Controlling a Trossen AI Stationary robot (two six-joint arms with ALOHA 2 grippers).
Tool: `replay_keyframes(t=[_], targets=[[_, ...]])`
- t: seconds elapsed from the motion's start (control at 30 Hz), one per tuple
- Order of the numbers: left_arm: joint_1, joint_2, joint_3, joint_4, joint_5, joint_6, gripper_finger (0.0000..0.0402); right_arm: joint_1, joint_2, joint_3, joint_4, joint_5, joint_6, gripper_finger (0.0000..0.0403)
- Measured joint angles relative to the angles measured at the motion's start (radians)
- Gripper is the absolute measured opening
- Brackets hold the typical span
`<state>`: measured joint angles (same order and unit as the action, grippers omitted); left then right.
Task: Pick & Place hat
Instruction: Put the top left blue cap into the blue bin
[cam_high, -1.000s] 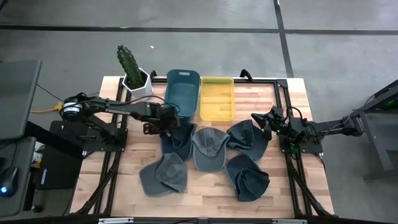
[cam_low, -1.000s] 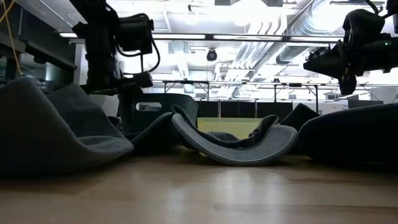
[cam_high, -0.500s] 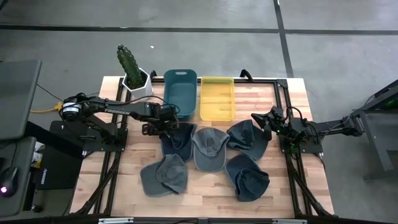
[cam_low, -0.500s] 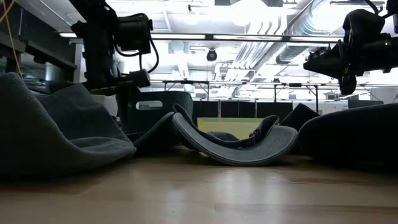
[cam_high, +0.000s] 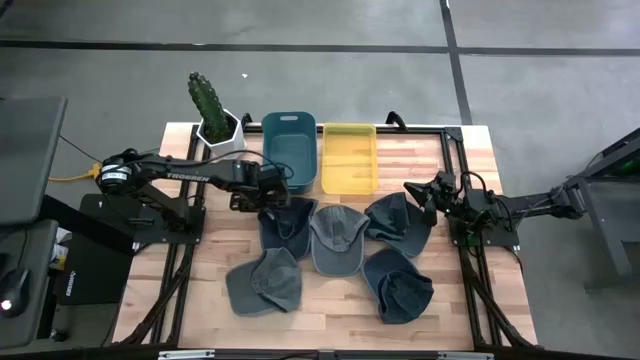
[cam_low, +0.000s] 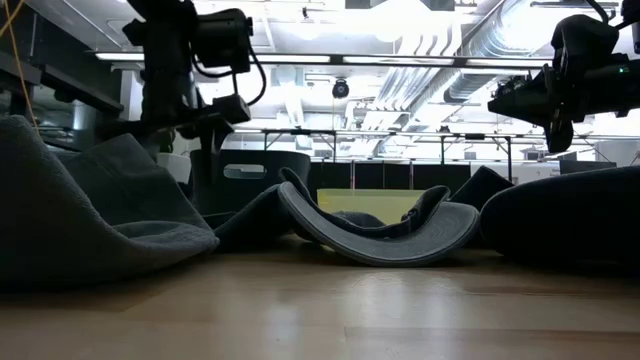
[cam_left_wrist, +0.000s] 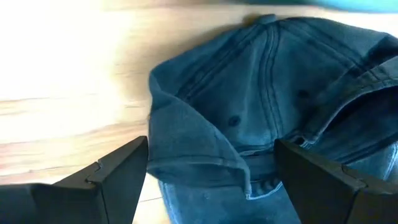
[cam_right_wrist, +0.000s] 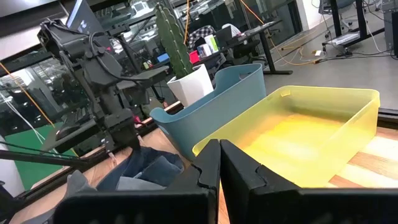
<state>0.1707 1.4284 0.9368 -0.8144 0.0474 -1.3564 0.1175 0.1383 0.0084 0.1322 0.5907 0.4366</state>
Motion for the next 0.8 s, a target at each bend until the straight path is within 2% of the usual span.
replay_keyframes(t=[0.17,0.37,0.57,0.67,0.8], targets=[[-0.001,0.000,0.044,-0.087,-0.005,0.018,0.0321,0.000,0.000,0.000,0.000,0.000,0.000,0.0005],[-0.031,0.001,0.045,-0.078,-0.006,-0.035,0.0321,0.000,0.000,0.000,0.000,0.000,0.000,0.0005],[-0.093,0.013,0.045,-0.092,-0.061,-0.086,0.0321,0.000,0.000,0.000,0.000,0.000,0.000,0.0005],[-0.132,0.014,0.045,-0.093,-0.079,-0.018,0.0321,0.000,0.000,0.000,0.000,0.000,0.000,0.0005],[-0.195,0.014,0.045,-0.094,-0.111,0.175,0.0321,0.000,0.000,0.000,0.000,0.000,0.000,0.0005]])
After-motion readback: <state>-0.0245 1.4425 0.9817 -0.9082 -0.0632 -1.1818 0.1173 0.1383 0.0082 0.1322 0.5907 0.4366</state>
